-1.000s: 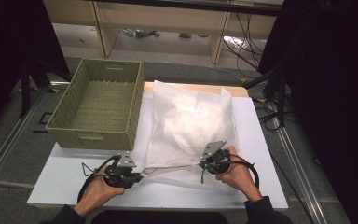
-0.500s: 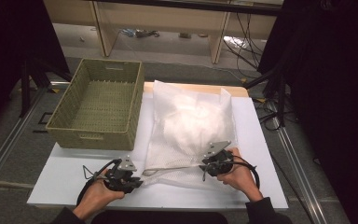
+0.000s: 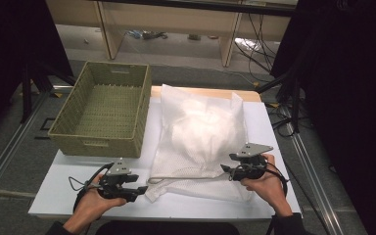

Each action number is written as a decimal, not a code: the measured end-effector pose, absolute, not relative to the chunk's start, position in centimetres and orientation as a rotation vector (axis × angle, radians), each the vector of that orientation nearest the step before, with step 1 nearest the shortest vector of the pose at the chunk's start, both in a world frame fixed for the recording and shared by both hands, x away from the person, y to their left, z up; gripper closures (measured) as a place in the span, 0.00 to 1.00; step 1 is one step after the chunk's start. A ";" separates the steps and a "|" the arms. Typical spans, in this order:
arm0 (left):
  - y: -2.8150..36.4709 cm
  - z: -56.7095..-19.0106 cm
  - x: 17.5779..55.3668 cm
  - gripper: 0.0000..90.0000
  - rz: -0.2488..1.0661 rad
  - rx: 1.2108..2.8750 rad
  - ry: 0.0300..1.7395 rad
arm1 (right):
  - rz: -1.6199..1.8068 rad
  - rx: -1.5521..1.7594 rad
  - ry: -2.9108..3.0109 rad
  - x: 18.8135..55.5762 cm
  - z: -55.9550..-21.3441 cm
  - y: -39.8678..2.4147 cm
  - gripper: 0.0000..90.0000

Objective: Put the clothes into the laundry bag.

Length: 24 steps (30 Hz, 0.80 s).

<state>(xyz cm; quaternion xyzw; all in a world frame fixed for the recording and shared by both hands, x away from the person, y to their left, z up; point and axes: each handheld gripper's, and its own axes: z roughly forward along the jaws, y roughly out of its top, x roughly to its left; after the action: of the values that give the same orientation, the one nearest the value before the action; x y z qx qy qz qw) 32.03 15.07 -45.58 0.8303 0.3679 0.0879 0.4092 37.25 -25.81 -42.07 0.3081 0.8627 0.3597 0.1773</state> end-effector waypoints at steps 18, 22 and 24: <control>15.4 -44.4 30.6 0.26 0.302 1.965 0.900 | 1.110 0.942 2.350 35.3 -41.7 -25.8 0.40; 15.6 -44.3 30.5 0.23 0.302 1.955 0.904 | 1.138 0.993 2.342 34.6 -41.9 -25.8 0.39; 15.7 -44.1 30.4 0.21 0.294 1.939 0.910 | 1.143 0.980 2.335 34.7 -42.0 -25.9 0.37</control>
<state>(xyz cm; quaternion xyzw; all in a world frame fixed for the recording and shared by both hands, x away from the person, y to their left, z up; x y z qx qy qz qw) 30.36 15.66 -44.11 0.7913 0.3715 0.1199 0.4705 34.66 -25.92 -41.96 0.3469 0.8266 0.4047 0.1803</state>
